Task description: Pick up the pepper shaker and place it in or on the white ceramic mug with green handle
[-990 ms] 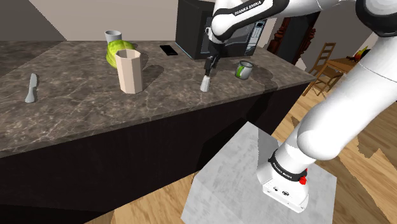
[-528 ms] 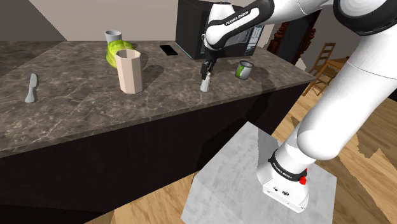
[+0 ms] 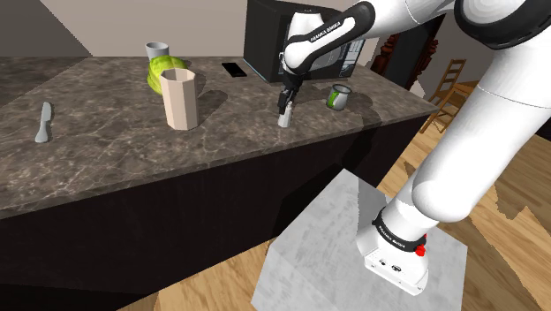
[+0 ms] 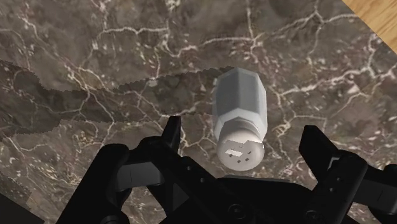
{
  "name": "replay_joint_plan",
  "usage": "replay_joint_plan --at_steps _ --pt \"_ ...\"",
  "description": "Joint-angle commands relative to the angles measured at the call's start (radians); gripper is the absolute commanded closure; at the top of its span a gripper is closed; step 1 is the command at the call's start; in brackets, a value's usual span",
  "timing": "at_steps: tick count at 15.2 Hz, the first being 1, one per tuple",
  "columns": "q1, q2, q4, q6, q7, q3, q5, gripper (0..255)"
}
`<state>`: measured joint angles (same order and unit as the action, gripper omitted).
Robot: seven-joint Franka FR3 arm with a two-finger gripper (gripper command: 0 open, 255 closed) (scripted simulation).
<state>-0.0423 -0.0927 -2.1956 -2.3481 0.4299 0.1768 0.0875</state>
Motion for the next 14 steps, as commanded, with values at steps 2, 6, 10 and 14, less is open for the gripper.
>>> replay_joint_plan --at_steps 2,6,10,14 --pt "0.0 0.0 0.0 0.0 0.0 0.0 0.0 0" --pt "0.0 0.0 0.0 0.0 0.0 0.0 0.0 255" --pt "0.0 0.0 0.0 0.0 0.0 0.0 0.0 255" --pt "0.001 0.016 0.01 0.025 0.0 0.0 0.002 255"
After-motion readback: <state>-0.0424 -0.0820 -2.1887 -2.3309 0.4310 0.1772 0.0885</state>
